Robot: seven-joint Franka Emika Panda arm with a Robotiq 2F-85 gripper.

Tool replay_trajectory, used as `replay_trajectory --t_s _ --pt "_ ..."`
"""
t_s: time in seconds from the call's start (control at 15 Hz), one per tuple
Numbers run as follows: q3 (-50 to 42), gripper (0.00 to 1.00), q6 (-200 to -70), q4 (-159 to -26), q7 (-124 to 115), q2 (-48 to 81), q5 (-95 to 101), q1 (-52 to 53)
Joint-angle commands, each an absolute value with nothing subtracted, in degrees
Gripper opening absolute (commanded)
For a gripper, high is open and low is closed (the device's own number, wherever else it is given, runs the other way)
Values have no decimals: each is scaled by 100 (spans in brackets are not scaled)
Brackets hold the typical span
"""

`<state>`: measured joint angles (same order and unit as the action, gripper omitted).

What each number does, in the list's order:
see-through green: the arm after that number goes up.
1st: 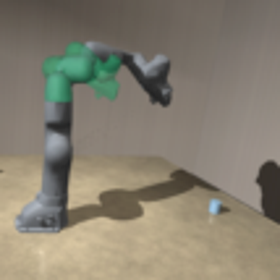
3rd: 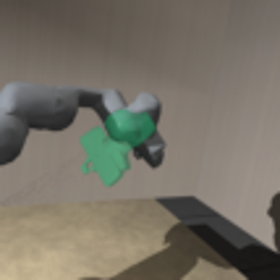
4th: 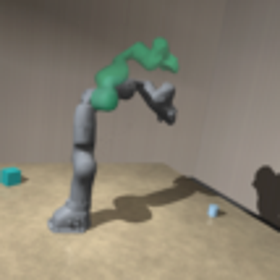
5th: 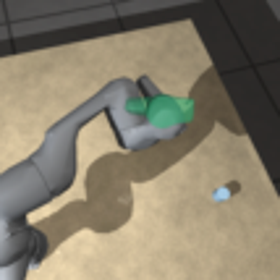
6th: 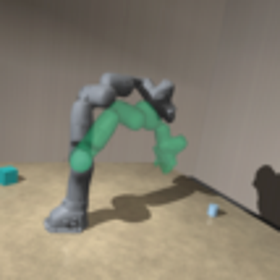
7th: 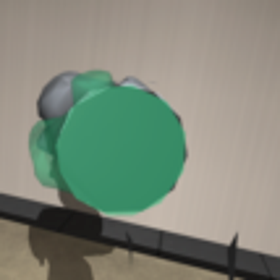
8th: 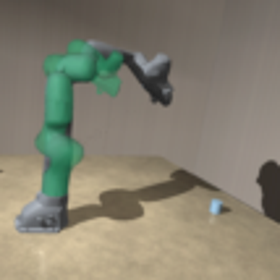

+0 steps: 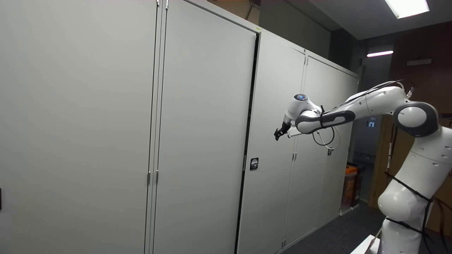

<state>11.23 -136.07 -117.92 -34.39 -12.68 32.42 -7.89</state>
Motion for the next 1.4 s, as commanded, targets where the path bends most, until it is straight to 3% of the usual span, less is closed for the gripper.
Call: replay_trajectory --t_s 0.0,1.33 --pt "1109 100 -13577 -11315 -3959 -917 3803 -680" --pt "653 100 -13074 -9371 -5791 669 5600 322"
